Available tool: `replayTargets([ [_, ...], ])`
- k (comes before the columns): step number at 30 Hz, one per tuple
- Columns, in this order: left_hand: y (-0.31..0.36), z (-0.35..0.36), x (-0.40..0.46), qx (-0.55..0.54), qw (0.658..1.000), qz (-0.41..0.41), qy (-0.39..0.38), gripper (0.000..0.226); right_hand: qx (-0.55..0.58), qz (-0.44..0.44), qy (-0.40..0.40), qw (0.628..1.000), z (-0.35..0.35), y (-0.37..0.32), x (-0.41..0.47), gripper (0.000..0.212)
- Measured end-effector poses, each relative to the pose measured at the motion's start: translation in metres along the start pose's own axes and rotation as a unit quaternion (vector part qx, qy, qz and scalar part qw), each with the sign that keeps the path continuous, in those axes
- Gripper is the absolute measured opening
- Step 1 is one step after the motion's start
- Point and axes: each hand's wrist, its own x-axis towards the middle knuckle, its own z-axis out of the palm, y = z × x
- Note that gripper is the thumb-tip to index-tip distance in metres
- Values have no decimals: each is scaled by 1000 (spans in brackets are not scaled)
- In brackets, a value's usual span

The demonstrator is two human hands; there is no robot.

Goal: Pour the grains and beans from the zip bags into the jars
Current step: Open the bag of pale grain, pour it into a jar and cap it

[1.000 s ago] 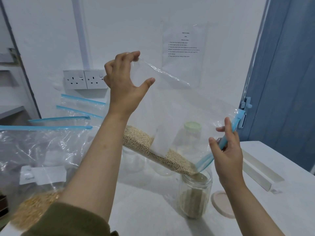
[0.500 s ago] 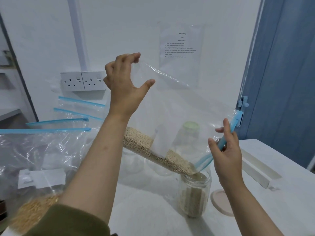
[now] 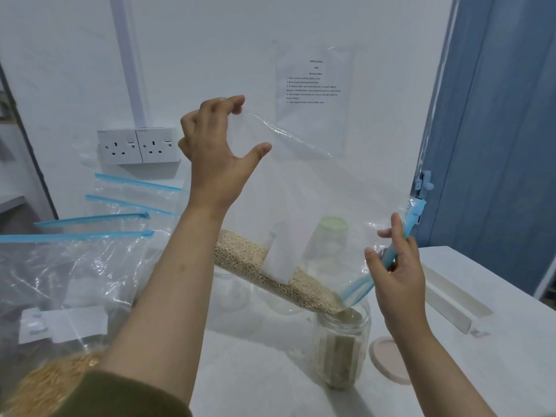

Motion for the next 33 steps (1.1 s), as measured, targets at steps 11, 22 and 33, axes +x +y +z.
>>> replayTargets([
  [11, 2, 1, 1, 2, 1000, 1, 2, 65, -16, -11, -2, 1000, -1, 2, 1, 67],
  [22, 4, 2, 1, 13, 1000, -4, 4, 65, -15, -8, -3, 1000, 0, 2, 2, 67],
  [33, 7, 2, 1, 23, 1000, -1, -1, 64, -16, -6, -5, 1000, -1, 3, 2, 66],
])
